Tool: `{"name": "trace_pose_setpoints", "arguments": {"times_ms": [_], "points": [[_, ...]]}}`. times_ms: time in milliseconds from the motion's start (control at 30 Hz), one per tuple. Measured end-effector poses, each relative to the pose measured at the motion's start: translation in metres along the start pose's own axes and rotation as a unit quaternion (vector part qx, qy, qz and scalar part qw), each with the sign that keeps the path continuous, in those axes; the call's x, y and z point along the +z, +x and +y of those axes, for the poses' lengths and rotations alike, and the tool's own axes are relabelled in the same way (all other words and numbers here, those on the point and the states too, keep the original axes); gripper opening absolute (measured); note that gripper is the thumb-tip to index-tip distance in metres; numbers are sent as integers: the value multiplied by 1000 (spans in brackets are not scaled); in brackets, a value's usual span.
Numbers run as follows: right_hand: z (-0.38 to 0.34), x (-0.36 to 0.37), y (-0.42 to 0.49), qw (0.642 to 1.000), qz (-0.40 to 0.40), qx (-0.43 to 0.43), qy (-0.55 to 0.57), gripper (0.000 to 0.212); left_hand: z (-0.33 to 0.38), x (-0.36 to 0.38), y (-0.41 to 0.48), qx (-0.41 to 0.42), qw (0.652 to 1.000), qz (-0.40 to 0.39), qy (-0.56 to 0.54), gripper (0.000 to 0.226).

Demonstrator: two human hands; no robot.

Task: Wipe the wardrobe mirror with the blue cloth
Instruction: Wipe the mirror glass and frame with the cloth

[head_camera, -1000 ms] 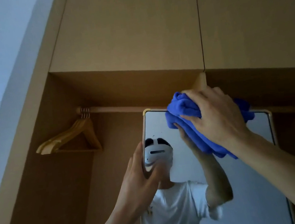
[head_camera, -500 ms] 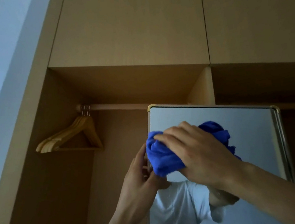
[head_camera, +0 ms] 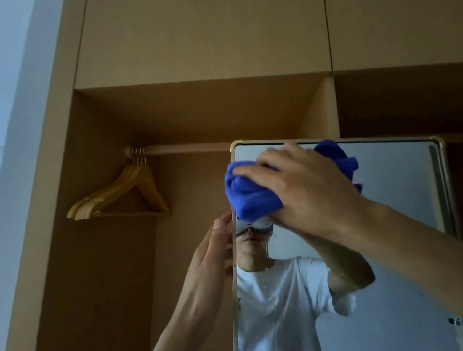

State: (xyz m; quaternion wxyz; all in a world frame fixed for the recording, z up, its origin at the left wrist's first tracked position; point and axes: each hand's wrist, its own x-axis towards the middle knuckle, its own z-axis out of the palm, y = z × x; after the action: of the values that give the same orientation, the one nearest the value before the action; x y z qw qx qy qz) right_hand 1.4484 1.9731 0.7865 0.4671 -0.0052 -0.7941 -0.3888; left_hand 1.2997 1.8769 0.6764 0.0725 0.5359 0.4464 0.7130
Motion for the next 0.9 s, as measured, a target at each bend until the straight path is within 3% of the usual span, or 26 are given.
{"name": "trace_pose_setpoints", "arguments": {"times_ms": [100,267,333,467,567,733,900], "points": [[-23,18,-47,999,-31,-42,12,77,-3,2,-1,-2,1000,18,-12,50],[-33,20,-80,994,-65,-88,-6,73,-4,6,-4,6,999,35,-13,42],[-12,8,-59,998,-32,-43,-18,75,-4,9,-5,13,999,52,-4,41],[47,-28,-8,994,19,78,-68,55,-3,16,-9,18,997,79,8,35],[52,-31,-10,995,23,96,-22,54,-3,21,-13,13,996,91,0,31],[-10,6,-78,999,-44,-7,16,78,-2,28,-11,6,996,87,-28,32],[-17,19,-107,992,-63,-112,-5,66,-5,32,-11,4,994,101,-30,29]]}}
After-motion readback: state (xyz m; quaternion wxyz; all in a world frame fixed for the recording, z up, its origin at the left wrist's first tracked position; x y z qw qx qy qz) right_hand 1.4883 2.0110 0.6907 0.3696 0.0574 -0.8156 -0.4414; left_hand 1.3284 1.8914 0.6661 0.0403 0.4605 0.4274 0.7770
